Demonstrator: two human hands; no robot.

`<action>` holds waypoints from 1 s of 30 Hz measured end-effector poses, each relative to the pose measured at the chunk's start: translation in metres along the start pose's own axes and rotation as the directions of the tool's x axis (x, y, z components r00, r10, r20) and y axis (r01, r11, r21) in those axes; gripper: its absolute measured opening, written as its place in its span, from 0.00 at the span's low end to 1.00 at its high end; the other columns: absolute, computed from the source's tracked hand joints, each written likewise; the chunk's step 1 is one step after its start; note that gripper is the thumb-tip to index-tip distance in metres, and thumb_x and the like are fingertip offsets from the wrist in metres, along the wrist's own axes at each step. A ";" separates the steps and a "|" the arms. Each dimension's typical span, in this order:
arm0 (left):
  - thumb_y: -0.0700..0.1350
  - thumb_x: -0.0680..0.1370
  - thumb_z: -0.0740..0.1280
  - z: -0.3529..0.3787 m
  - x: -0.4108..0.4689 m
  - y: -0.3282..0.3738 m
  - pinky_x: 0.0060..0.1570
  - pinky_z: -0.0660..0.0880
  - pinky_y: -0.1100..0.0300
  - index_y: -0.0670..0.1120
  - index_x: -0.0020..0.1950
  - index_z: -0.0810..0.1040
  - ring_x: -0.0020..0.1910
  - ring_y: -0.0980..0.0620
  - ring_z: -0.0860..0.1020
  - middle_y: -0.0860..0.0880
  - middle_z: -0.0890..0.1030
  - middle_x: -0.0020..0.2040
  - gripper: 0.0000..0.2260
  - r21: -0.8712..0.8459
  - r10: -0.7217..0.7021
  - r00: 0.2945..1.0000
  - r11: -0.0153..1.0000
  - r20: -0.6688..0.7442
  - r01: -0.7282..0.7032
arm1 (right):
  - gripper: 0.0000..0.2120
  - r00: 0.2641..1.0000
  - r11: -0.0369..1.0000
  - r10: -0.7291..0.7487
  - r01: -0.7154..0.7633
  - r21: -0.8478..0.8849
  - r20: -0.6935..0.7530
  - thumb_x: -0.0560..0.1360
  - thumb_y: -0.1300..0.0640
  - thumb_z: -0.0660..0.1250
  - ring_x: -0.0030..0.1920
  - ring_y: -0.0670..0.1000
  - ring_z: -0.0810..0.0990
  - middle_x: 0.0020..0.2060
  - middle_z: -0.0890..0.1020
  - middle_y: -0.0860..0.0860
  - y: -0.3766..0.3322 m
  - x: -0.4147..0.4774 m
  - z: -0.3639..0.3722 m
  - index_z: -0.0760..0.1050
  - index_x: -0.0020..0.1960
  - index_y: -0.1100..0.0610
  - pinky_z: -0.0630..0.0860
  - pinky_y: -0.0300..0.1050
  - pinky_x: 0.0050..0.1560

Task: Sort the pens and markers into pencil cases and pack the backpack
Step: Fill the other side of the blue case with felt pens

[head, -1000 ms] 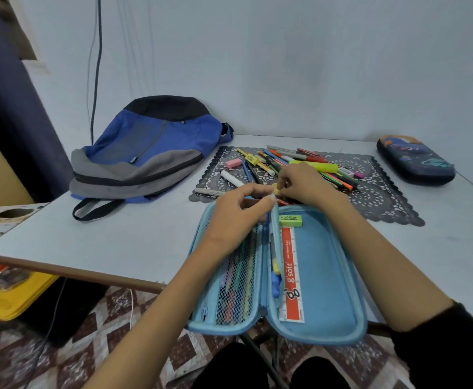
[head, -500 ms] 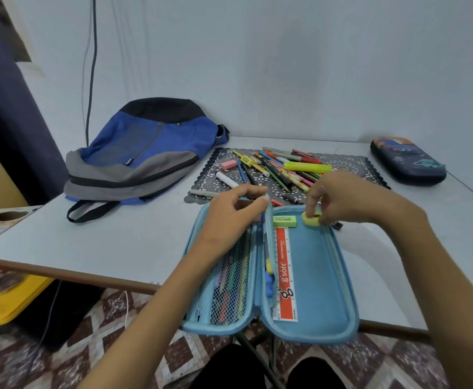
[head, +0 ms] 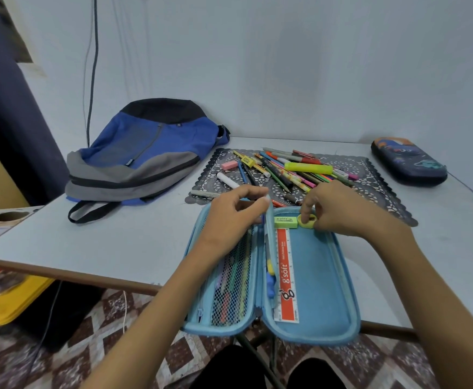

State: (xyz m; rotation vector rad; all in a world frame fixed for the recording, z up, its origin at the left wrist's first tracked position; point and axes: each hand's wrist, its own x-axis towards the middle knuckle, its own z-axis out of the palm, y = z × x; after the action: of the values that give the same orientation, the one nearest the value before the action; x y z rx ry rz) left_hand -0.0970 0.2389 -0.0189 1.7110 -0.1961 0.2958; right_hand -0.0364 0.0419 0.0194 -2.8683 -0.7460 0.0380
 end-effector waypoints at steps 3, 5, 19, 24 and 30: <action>0.45 0.77 0.69 0.000 0.000 0.001 0.48 0.82 0.58 0.46 0.56 0.82 0.50 0.48 0.83 0.47 0.85 0.50 0.09 0.005 0.003 1.000 1.000 -0.003 -0.003 | 0.10 1.000 1.000 -0.020 0.020 -0.007 -0.011 0.69 0.63 0.73 0.36 0.39 0.70 0.53 0.81 0.50 0.004 0.004 0.002 0.80 0.39 0.48 0.66 0.34 0.33; 0.49 0.73 0.68 0.000 -0.001 0.002 0.48 0.82 0.57 0.47 0.55 0.82 0.49 0.49 0.83 0.48 0.85 0.50 0.13 0.012 0.003 1.000 1.000 -0.006 -0.003 | 0.08 1.000 1.000 -0.018 0.018 0.001 -0.023 0.69 0.62 0.73 0.35 0.38 0.69 0.50 0.80 0.48 0.005 0.005 0.003 0.82 0.40 0.49 0.64 0.33 0.33; 0.41 0.79 0.68 0.000 -0.001 0.000 0.48 0.81 0.59 0.44 0.57 0.82 0.50 0.47 0.82 0.46 0.85 0.51 0.08 0.010 -0.008 1.000 1.000 0.008 0.008 | 0.30 0.925 0.937 0.342 -0.348 -0.011 -0.164 0.74 0.73 0.58 0.70 0.58 0.67 0.73 0.67 0.56 0.123 0.065 0.015 0.64 0.74 0.57 0.68 0.52 0.66; 0.43 0.78 0.68 -0.003 0.000 0.001 0.49 0.81 0.57 0.45 0.57 0.82 0.50 0.48 0.83 0.47 0.85 0.51 0.08 0.016 -0.007 1.000 1.000 0.004 0.007 | 0.26 0.900 0.926 0.369 -0.376 0.014 -0.231 0.75 0.69 0.58 0.64 0.61 0.73 0.67 0.74 0.60 0.119 0.068 0.018 0.70 0.71 0.56 0.71 0.51 0.59; 0.42 0.79 0.68 -0.003 0.000 0.001 0.47 0.81 0.59 0.45 0.57 0.82 0.49 0.47 0.83 0.46 0.85 0.50 0.08 0.012 -0.009 1.000 1.000 -0.001 0.009 | 0.13 0.763 0.891 0.453 -0.404 0.208 -0.462 0.72 0.68 0.61 0.51 0.62 0.79 0.49 0.83 0.64 0.117 0.066 0.024 0.82 0.51 0.64 0.76 0.52 0.52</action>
State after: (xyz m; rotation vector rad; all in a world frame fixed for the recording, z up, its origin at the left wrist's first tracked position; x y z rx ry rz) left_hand -0.0973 0.2413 -0.0176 1.7228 -0.1865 0.2911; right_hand 0.0764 -0.0228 -0.0233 -2.6967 0.0241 -0.5738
